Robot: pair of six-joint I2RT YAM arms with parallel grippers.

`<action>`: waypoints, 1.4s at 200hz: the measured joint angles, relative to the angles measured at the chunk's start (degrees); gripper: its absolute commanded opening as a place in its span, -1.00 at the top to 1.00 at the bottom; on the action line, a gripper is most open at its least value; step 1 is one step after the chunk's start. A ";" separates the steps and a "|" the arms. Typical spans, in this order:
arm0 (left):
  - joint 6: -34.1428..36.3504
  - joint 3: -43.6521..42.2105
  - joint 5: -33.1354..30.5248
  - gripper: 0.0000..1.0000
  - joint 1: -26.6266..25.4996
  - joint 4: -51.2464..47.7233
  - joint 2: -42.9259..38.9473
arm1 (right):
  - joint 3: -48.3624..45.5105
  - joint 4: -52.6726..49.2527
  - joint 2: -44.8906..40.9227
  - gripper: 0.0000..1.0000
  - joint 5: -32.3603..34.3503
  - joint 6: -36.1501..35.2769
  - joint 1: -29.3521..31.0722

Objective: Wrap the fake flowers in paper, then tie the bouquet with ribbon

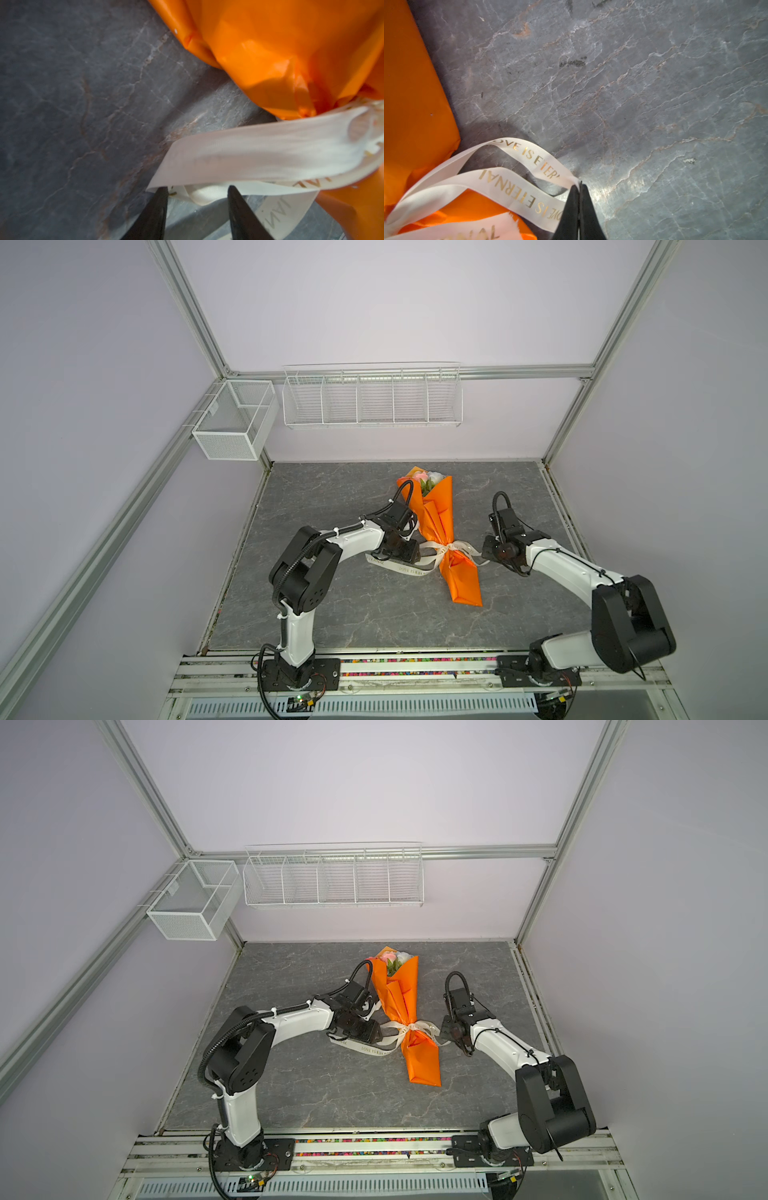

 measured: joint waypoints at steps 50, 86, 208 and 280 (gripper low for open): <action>0.68 1.29 -2.95 0.40 0.00 -0.44 1.01 | 0.09 -0.04 0.31 0.88 -0.20 0.00 0.00; 0.33 2.49 -7.32 0.75 0.00 -1.68 1.81 | 0.15 -0.13 0.44 0.88 -0.11 0.00 0.00; -1.84 -3.04 -16.00 1.00 3.45 -3.87 -6.43 | 0.50 -2.29 0.44 0.88 3.13 0.35 -1.16; -1.44 -7.50 -16.50 1.00 8.50 -4.20 -12.22 | 0.74 -2.32 -0.33 0.88 2.08 1.25 -1.20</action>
